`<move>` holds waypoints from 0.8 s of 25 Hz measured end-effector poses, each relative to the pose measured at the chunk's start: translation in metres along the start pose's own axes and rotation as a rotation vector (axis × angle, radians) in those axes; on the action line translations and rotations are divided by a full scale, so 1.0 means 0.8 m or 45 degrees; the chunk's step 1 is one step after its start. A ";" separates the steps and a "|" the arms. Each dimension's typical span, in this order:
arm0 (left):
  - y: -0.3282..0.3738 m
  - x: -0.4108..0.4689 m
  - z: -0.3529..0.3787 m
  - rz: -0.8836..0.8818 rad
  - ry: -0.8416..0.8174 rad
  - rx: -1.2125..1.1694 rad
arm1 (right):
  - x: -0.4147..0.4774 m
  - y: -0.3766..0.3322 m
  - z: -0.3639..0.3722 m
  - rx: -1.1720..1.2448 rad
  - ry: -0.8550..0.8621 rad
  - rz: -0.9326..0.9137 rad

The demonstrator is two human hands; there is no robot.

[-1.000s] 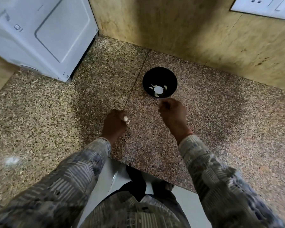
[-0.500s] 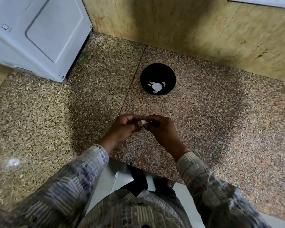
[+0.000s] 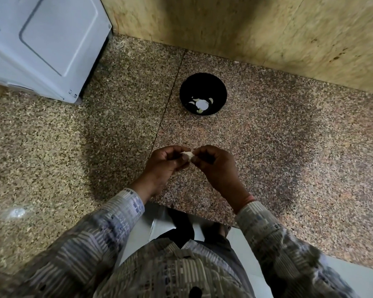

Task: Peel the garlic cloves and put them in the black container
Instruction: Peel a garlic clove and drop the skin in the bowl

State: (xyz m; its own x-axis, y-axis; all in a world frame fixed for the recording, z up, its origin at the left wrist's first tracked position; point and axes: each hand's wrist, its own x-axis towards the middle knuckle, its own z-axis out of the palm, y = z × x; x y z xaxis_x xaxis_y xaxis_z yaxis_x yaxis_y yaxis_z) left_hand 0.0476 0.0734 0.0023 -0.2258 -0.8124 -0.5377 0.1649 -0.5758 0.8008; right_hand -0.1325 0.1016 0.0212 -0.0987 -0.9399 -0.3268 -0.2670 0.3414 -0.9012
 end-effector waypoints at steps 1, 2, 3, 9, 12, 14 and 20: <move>0.001 -0.002 0.001 0.011 0.009 0.011 | -0.001 -0.002 -0.001 -0.038 -0.007 -0.035; 0.003 -0.003 0.002 0.031 0.022 0.032 | 0.000 -0.004 -0.001 -0.037 -0.014 -0.042; 0.004 -0.005 0.004 0.054 0.033 0.055 | 0.000 -0.006 -0.002 -0.022 -0.021 -0.031; 0.007 -0.013 0.008 0.072 0.012 0.061 | 0.001 -0.005 -0.004 -0.004 -0.114 0.026; 0.009 -0.012 0.001 0.016 -0.073 0.020 | 0.001 -0.006 -0.009 0.069 -0.145 0.035; 0.015 -0.010 0.001 0.017 -0.106 0.046 | 0.001 -0.007 -0.012 0.068 -0.114 0.011; 0.023 -0.004 0.013 -0.011 -0.128 0.083 | -0.003 -0.013 -0.013 -0.303 0.005 -0.344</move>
State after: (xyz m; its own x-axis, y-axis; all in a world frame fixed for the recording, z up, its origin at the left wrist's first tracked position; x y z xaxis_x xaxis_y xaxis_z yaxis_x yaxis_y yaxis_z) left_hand 0.0415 0.0664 0.0218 -0.3225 -0.7921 -0.5182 0.1004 -0.5730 0.8134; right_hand -0.1398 0.0999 0.0345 0.0025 -0.9964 -0.0847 -0.4998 0.0721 -0.8631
